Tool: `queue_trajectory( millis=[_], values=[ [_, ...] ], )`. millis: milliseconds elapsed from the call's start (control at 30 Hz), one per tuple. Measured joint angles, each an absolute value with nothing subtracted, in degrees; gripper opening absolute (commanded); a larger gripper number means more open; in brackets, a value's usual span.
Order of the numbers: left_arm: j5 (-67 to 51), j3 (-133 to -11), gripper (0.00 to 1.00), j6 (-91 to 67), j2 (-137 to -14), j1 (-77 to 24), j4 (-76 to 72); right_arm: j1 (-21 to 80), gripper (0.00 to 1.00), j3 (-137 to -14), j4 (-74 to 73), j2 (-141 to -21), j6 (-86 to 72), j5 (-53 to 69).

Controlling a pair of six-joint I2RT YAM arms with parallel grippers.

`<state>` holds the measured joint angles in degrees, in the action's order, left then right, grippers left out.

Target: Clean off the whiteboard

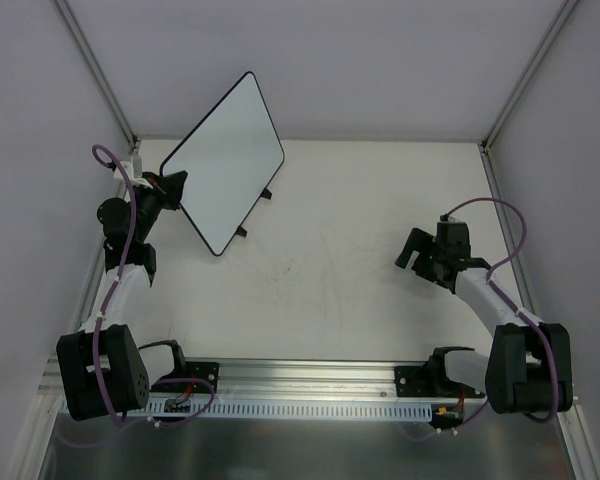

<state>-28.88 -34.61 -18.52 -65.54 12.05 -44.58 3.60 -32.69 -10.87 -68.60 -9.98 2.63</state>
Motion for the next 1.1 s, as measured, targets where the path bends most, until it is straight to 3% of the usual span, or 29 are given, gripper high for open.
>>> queue_trajectory(
  millis=[367, 633, 867, 1100],
  values=[
    [-27.9, -33.9, 0.06, -16.7, -62.4, 12.1, -37.9, 3.6, 0.99, -32.0, -10.7, -66.4, -10.0, 2.7],
    [-26.4, -33.9, 0.16, -12.2, -61.4, 12.1, -32.1, 3.6, 0.99, -30.9, -10.5, -64.8, -10.0, 2.7],
    [-26.3, -34.4, 0.0, -11.0, -60.6, 12.5, -28.3, 3.6, 0.99, -30.1, -10.5, -63.3, -10.0, 2.7],
    [-27.1, -35.4, 0.0, -9.4, -59.3, 12.5, -24.4, 3.6, 0.99, -29.6, -10.3, -62.7, -10.1, 2.9]
  ],
)
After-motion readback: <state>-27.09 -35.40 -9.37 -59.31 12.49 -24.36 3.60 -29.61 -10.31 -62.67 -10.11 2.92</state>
